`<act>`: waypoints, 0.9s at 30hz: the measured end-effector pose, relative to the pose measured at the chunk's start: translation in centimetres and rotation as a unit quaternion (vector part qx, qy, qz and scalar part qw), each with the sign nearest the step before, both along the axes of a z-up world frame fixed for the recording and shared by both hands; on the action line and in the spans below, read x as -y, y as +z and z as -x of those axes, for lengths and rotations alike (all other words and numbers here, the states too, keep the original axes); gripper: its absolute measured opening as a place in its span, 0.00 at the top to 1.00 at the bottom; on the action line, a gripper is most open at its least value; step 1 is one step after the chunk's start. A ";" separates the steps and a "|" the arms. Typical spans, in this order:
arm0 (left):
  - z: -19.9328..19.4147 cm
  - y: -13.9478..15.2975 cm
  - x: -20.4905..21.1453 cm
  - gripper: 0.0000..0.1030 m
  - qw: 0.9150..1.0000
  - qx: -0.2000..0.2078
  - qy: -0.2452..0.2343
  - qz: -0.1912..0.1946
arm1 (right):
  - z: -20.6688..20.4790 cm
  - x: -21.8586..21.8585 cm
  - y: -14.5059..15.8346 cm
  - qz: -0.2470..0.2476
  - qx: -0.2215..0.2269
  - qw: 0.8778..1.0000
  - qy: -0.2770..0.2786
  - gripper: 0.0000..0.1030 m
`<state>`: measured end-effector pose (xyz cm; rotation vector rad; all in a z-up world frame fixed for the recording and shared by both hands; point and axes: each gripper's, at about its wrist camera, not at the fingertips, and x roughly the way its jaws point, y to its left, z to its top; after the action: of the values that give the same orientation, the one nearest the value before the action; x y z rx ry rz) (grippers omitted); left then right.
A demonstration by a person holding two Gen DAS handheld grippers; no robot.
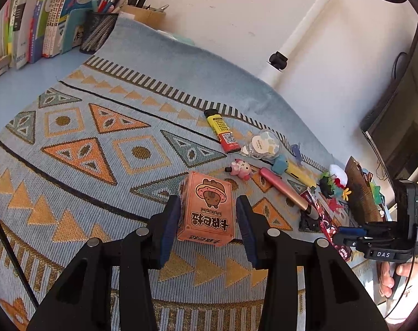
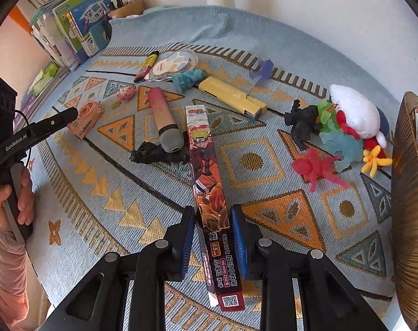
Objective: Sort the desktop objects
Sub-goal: 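Grasp the long Naruto box with the right gripper while the left holds the orange box, then carry the orange box and Naruto box over the gold bowl and open both grippers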
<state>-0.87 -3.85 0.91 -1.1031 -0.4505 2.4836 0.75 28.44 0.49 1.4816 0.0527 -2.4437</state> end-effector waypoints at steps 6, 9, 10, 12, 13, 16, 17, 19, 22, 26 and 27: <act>0.0 -0.1 0.0 0.62 1.000 0.002 0.002 -0.002 | -0.8 2.2 -0.4 -0.060 -0.072 0.996 -0.011 0.72; 0.0 -0.1 -0.1 0.62 1.000 0.005 0.003 0.001 | -2.3 2.9 -0.4 -0.075 -0.100 0.992 -0.021 0.82; 0.0 -0.1 -0.1 0.62 1.000 0.006 0.003 0.002 | -2.8 3.2 -0.4 -0.086 -0.107 0.990 -0.025 0.83; 0.1 -0.2 -0.2 0.62 1.000 0.008 0.002 0.004 | -3.9 3.0 -0.4 -0.080 -0.110 0.990 -0.037 0.83; 0.2 -0.2 -0.2 0.62 1.000 0.010 0.001 0.006 | -4.4 2.6 -0.4 -0.064 -0.104 0.992 -0.041 0.83; 0.3 -0.3 -0.6 0.59 1.000 0.016 -0.007 0.014 | -5.3 1.3 -0.3 -0.022 -0.099 0.994 -0.052 0.83; 0.4 -0.4 -0.9 0.55 1.000 0.019 -0.010 0.020 | -5.3 0.7 -0.4 -0.003 -0.095 0.994 -0.058 0.83; 0.2 -0.3 -1.3 0.48 0.999 0.016 -0.018 0.032 | -5.0 -0.2 -0.5 0.032 -0.089 0.993 -0.068 0.83; -0.1 -0.1 -2.3 0.33 0.998 0.008 -0.034 0.053 | -5.0 -0.8 -0.5 0.058 -0.086 0.992 -0.074 0.83; -0.1 -0.2 -3.8 0.29 0.994 0.009 -0.046 0.099 | -5.0 -0.5 -0.4 0.050 -0.088 0.992 -0.074 0.83; -0.1 -0.2 -4.1 0.29 0.993 0.008 -0.045 0.109 | -5.1 -0.5 -0.4 0.048 -0.089 0.992 -0.074 0.83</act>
<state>-0.75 0.22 0.71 -1.1989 -0.1316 2.4891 5.84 28.94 0.08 1.2660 -0.1420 -2.6493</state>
